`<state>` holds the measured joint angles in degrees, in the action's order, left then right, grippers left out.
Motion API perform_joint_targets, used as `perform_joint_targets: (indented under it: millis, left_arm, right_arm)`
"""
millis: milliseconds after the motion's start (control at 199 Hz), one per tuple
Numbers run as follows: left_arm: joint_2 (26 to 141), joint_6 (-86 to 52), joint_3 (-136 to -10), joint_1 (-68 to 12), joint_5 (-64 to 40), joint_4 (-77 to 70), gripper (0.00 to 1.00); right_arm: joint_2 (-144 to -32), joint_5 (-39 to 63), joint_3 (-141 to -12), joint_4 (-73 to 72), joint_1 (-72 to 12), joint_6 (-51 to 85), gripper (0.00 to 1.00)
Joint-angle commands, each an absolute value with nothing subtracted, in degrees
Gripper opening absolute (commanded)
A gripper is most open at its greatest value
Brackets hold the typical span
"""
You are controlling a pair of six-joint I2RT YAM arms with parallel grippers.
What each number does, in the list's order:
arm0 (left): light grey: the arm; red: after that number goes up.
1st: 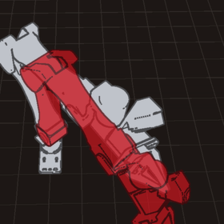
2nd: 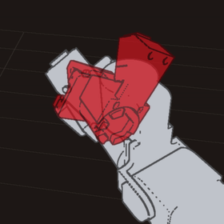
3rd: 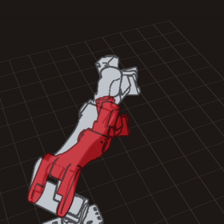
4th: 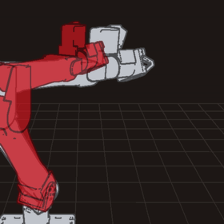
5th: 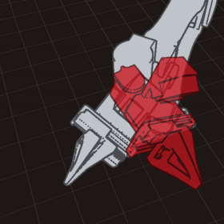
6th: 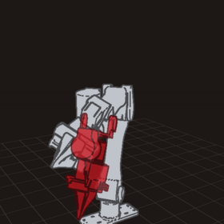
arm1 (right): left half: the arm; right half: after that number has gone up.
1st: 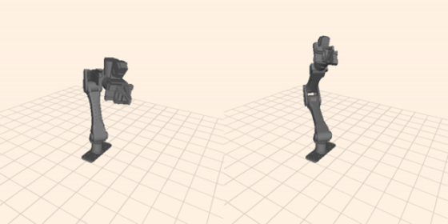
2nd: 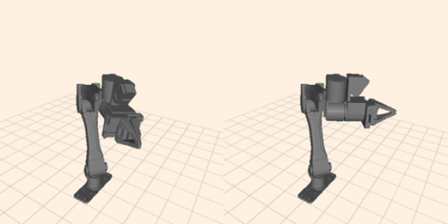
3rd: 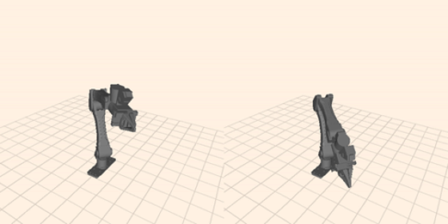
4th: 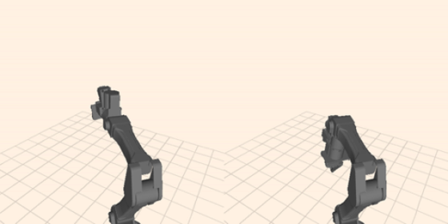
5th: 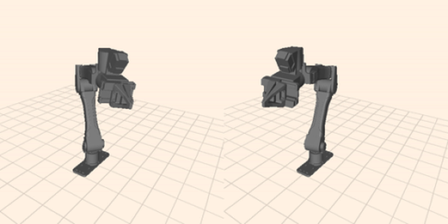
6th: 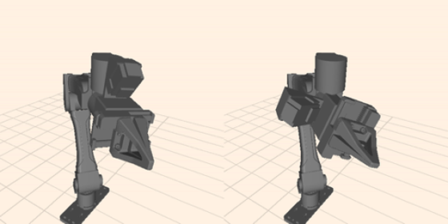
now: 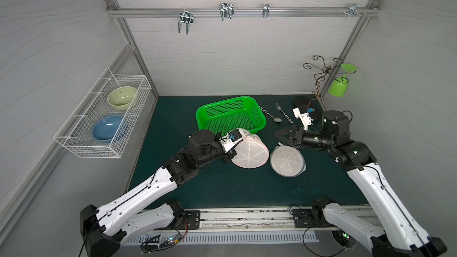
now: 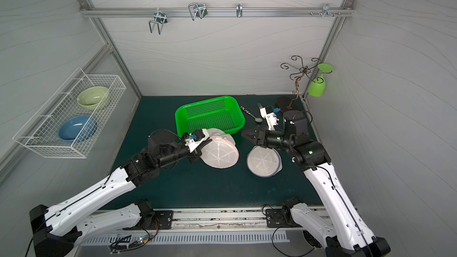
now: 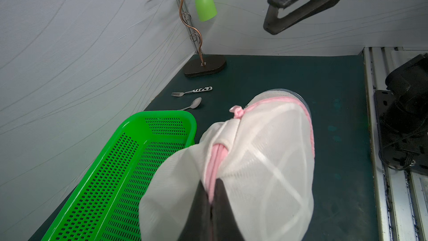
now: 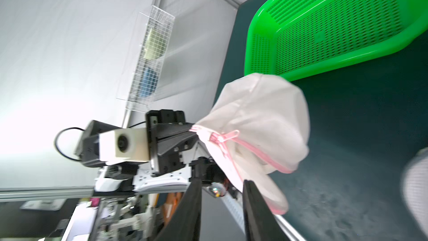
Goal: Turn the laundry bag inside out
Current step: Turn over the laundry bag, then zip the zipper on the laundry bag.
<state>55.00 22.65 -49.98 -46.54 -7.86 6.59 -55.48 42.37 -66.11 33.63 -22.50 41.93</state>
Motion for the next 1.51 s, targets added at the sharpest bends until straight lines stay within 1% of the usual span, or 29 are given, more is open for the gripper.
perform_joint_targets:
  millis: [0,45,136,247,443,776,1038,1204,1305,1385,1501]
  left_arm:
    - [52.97,26.46,-49.25,-46.49,-9.20,-1.79,0.00]
    - [52.37,28.19,-48.47,-46.70,-8.98,-2.89,0.00]
    - [51.36,31.73,-47.39,-46.86,-10.29,-3.91,0.00]
    - [50.72,35.07,-46.66,-46.85,-13.71,-4.67,0.00]
    - [51.06,35.00,-46.69,-46.94,-14.76,-5.40,0.00]
    - [51.18,35.86,-47.06,-47.03,-15.19,-4.23,0.00]
    - [51.15,35.69,-46.71,-47.04,-15.03,-4.15,0.00]
    - [51.33,35.72,-46.75,-47.07,-14.33,-4.14,0.00]
    - [51.50,35.60,-46.76,-47.07,-13.93,-4.05,0.00]
    - [51.65,35.45,-46.76,-47.03,-13.80,-4.10,0.00]
    - [51.73,35.21,-46.76,-47.07,-13.37,-4.13,0.00]
  right_arm:
    - [-58.54,51.20,-68.95,34.84,-23.16,47.62,0.36]
    - [-59.29,52.33,-68.83,34.64,-23.44,49.57,0.42]
    - [-59.84,52.62,-67.81,34.24,-24.15,51.86,0.48]
    - [-60.56,53.04,-65.84,33.24,-24.88,53.56,0.49]
    - [-62.45,53.90,-63.97,30.11,-28.48,55.44,0.50]
    - [-62.89,54.30,-62.75,23.04,-29.27,60.22,0.34]
    - [-62.67,54.26,-62.58,22.98,-29.16,60.66,0.16]
    - [-62.25,54.45,-62.23,23.20,-29.09,60.84,0.09]
    - [-62.23,54.75,-62.22,23.20,-29.09,60.95,0.06]
    - [-62.31,55.10,-62.22,23.17,-29.07,60.91,0.00]
    - [-62.31,55.03,-62.23,23.29,-28.93,60.83,0.00]
